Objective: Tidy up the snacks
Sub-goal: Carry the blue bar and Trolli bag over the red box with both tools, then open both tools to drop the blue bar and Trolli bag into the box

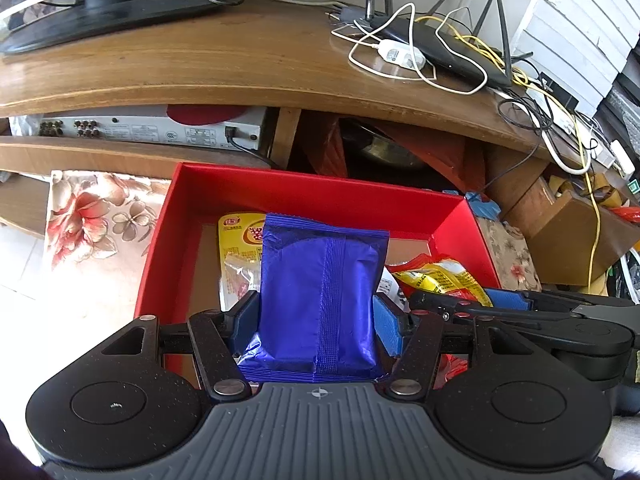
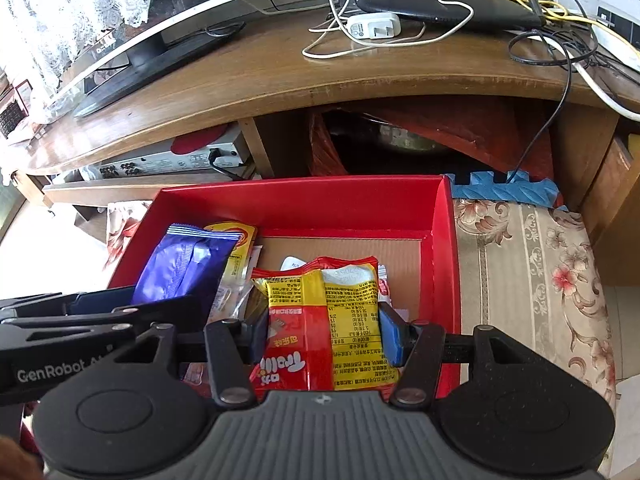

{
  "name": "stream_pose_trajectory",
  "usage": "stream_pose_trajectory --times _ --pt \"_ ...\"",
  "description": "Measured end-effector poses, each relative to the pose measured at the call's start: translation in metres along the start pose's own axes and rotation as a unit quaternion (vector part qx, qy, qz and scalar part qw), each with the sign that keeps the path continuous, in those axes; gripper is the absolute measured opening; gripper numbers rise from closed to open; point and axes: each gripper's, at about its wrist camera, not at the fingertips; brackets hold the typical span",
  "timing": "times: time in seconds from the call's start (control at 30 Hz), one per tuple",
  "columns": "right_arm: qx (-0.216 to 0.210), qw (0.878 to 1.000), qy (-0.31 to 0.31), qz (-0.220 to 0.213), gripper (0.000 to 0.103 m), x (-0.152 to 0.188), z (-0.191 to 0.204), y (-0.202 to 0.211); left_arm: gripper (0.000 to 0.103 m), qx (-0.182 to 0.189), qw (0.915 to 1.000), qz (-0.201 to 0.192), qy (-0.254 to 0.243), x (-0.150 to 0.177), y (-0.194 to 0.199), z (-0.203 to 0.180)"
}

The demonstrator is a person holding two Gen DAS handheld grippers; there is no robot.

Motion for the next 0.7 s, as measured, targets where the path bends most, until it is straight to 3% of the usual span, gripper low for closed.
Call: stream_pose_trajectory --times 0.47,0.7 --pt "0.003 1.0 -0.02 0.017 0.051 -0.002 -0.003 -0.017 0.069 0.008 0.9999 -0.004 0.009 -0.003 -0.007 0.002" --pt "0.003 1.0 -0.023 0.014 0.053 -0.003 -0.004 -0.014 0.076 0.01 0.9997 -0.011 0.02 -0.004 -0.003 0.003"
Point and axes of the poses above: each gripper's, at about its wrist camera, not at the fingertips, and y roughly against the way its jaws point, z to its left, x to its underside, and after that the axes turned 12 degrees about x, right-handed
